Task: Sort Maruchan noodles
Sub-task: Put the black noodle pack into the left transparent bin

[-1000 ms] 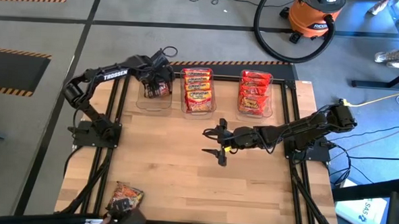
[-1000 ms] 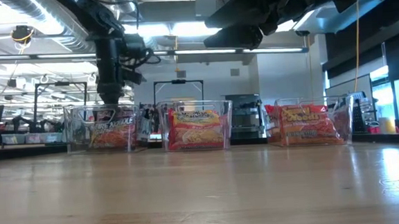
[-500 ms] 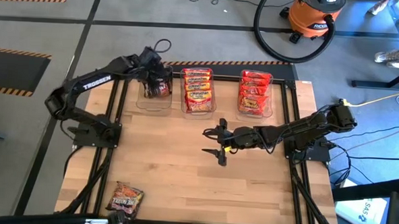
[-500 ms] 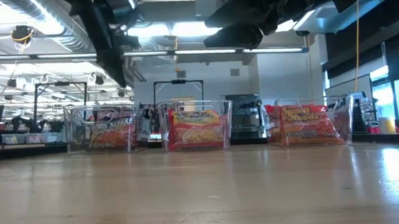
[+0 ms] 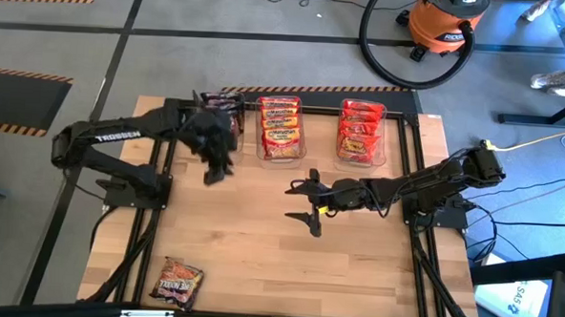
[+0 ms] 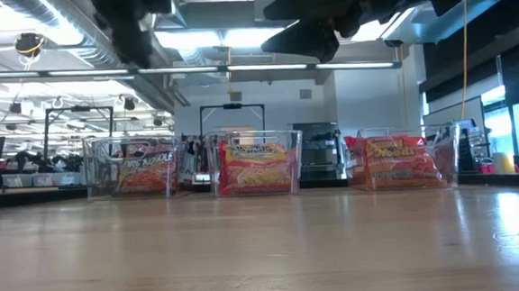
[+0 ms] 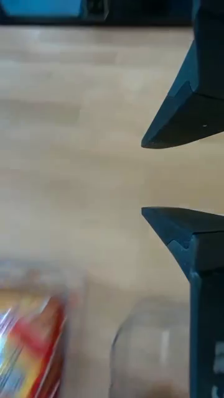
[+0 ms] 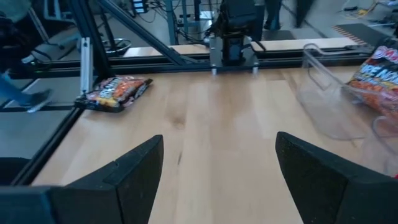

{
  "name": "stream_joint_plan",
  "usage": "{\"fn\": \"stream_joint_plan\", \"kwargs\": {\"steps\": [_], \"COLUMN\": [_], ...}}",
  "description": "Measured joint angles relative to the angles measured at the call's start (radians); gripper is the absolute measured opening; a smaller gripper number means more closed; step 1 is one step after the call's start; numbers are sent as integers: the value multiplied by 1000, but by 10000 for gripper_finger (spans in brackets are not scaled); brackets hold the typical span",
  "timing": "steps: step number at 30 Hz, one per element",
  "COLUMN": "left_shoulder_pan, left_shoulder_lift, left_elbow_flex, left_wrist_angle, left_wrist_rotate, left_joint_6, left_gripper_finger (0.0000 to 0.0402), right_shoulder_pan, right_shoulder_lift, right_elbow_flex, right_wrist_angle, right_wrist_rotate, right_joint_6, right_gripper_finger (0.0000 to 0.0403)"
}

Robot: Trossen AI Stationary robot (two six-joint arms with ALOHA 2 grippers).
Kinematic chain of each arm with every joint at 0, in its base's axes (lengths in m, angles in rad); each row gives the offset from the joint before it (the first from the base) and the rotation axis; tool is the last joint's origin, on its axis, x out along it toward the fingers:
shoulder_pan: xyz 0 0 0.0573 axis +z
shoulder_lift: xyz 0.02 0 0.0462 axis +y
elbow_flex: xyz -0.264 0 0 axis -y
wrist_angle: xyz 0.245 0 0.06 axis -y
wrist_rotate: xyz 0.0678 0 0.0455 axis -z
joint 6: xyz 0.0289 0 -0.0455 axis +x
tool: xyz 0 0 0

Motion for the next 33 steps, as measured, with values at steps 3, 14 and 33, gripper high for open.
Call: {"fn": "stream_joint_plan", "kwargs": {"steps": [3, 14, 33], "left_shoulder_pan": [-139, -652, -1265], "left_shoulder_lift": [0, 4, 356], "left_elbow_flex": [0, -1, -1], "left_wrist_angle": [-33, -32, 173], "left_wrist_rotate": [-41, -281, -222], "left_joint_6": [-157, -920, -2030], "left_gripper_finger": [156, 156, 156], "right_shoulder_pan": [5, 150, 304], "right_shoulder_lift": [0, 11, 177], "right_elbow_flex": [0, 1, 1], "right_wrist_angle": [-1, 27, 217], "right_wrist_rotate": [-30, 60, 115], "right_joint_6": [4, 24, 141], "right_gripper_finger": [292, 292, 292]}}
